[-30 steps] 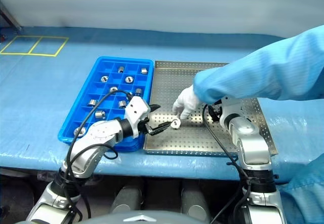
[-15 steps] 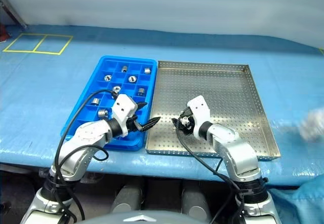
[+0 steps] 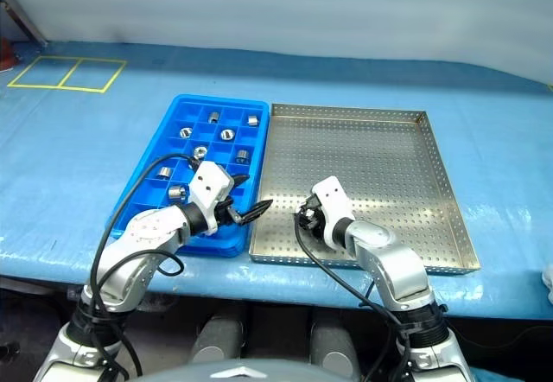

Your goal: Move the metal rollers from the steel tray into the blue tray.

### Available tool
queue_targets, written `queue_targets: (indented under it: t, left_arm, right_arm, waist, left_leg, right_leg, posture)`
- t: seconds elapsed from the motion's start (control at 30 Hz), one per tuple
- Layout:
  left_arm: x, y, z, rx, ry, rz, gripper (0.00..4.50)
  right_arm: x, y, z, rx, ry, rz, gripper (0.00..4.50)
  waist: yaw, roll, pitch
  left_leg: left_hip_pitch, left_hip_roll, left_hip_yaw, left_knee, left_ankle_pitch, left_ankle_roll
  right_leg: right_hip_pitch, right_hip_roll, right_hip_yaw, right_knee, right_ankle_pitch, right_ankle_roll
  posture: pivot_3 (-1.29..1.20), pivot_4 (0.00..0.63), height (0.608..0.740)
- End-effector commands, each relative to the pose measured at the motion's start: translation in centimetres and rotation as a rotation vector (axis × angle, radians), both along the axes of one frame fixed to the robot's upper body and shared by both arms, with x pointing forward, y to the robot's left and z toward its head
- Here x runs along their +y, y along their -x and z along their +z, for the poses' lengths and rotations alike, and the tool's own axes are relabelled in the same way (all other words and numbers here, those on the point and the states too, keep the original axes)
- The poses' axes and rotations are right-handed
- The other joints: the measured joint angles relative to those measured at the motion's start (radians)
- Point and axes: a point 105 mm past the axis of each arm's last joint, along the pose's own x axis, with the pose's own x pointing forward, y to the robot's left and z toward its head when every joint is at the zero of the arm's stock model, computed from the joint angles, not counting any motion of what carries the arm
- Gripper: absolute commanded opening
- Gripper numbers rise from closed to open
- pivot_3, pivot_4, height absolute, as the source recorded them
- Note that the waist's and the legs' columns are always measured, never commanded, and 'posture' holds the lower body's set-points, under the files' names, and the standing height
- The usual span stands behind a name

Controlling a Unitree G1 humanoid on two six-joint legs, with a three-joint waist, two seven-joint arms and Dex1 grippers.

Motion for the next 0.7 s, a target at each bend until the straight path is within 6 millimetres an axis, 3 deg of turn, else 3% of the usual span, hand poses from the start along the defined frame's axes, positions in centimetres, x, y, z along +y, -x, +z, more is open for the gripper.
queue_targets:
  t: [0.03, 0.2, 0.37, 0.53, 0.7]
  left_arm:
    - [0.6, 0.2, 1.5, -0.057, 0.007, 0.015, 4.1]
    - [3.4, 0.8, 2.3, -0.09, -0.044, 0.116, 4.1]
    - [6.5, 1.9, 2.7, -0.095, -0.103, 0.224, 4.1]
    - [8.4, 2.6, 2.6, -0.087, -0.119, 0.326, 4.1]
    - [8.7, 3.2, 2.5, -0.083, -0.111, 0.362, 4.1]
  right_arm:
    - [0.4, -0.5, 2.4, -0.101, -0.006, 0.02, 1.84]
    - [2.5, -0.9, 5.4, -0.195, -0.061, 0.103, 1.84]
    - [6.6, -1.5, 7.4, -0.231, -0.132, 0.255, 1.84]
    - [10.2, -1.9, 7.5, -0.242, -0.137, 0.377, 1.84]
    - [11.7, -2.2, 6.6, -0.222, -0.13, 0.426, 1.84]
  waist:
    - [0.001, 0.0, 0.0]
    - [-0.005, 0.0, 0.0]
    - [0.003, 0.0, 0.0]
    - [0.022, 0.0, 0.0]
    - [0.061, 0.0, 0.0]
  left_leg:
    - [0.0, 0.0, 0.0, 0.0, 0.0, 0.0]
    - [0.0, 0.001, 0.0, -0.001, 0.0, 0.0]
    - [0.0, 0.001, -0.001, -0.002, 0.0, 0.0]
    - [0.001, 0.001, -0.001, -0.004, 0.0, 0.0]
    - [0.001, 0.001, -0.001, -0.005, 0.0, 0.0]
  right_leg:
    - [0.0, 0.0, 0.0, 0.0, 0.0, 0.0]
    - [-0.001, 0.0, 0.0, 0.0, 0.0, 0.0]
    - [-0.001, 0.001, -0.001, 0.001, -0.001, -0.001]
    - [-0.001, 0.001, -0.002, 0.0, -0.001, -0.002]
    - [-0.001, 0.001, -0.002, -0.001, -0.001, -0.002]
  posture:
    - [0.23, 0.15, 0.74]
    - [0.25, 0.15, 0.74]
    - [0.3, 0.15, 0.74]
    - [0.37, 0.15, 0.74]
    - [0.42, 0.15, 0.74]
